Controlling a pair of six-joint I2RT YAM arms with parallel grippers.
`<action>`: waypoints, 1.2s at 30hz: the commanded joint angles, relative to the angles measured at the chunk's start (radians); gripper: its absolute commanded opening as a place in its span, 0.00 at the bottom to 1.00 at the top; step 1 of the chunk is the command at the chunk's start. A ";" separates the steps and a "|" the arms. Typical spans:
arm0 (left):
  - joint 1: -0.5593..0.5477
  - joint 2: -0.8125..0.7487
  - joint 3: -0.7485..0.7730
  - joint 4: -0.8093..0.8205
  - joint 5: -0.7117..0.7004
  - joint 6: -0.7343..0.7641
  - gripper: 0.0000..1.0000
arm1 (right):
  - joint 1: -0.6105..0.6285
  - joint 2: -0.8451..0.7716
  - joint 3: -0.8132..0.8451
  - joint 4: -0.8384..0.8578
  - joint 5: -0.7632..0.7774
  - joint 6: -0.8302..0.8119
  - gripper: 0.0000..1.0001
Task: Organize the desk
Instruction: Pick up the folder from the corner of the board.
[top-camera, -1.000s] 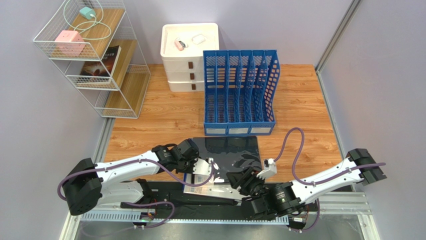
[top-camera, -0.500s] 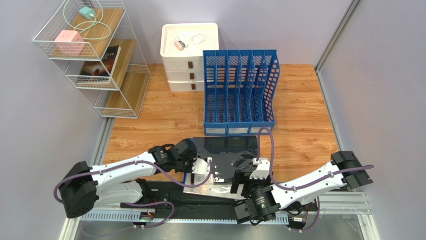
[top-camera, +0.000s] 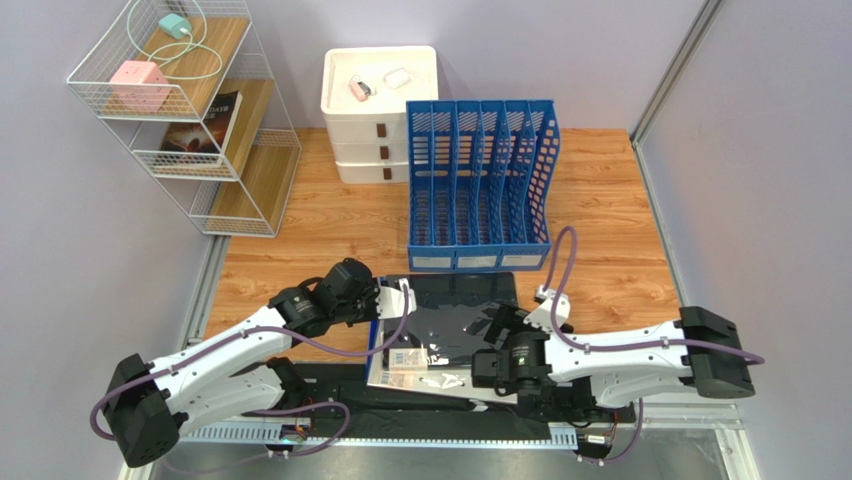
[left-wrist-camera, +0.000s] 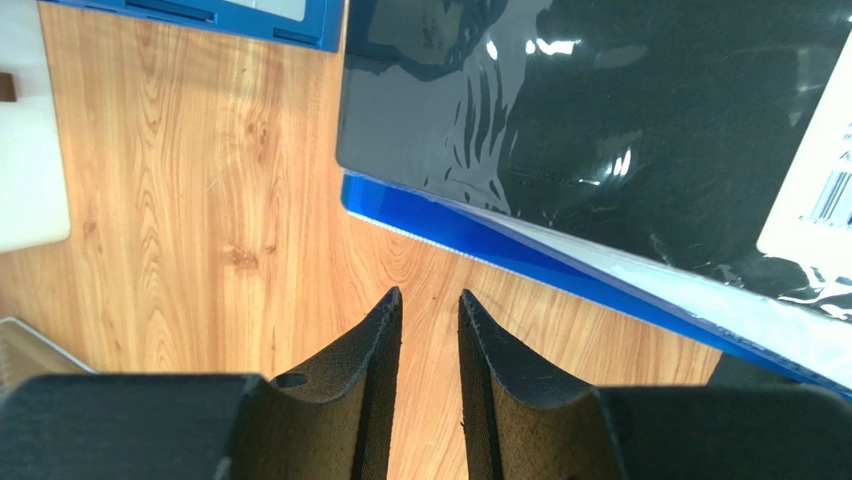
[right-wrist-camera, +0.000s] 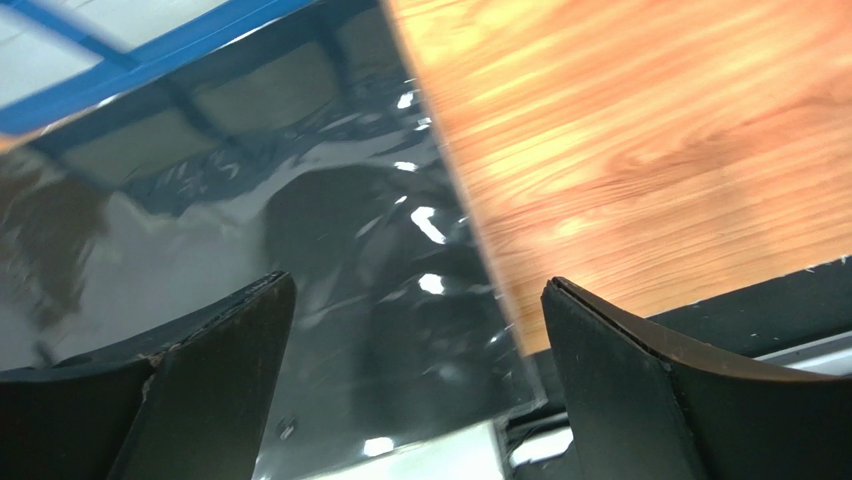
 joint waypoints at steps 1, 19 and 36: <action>0.006 0.009 0.034 0.032 0.034 -0.051 0.34 | -0.112 -0.153 -0.161 0.173 -0.056 0.142 1.00; 0.006 0.096 -0.016 0.138 0.043 -0.039 0.34 | -0.130 -0.226 -0.361 0.621 -0.322 0.051 1.00; 0.008 0.144 -0.085 0.077 0.028 0.089 0.34 | -0.050 -0.305 -0.342 0.489 -0.300 0.138 1.00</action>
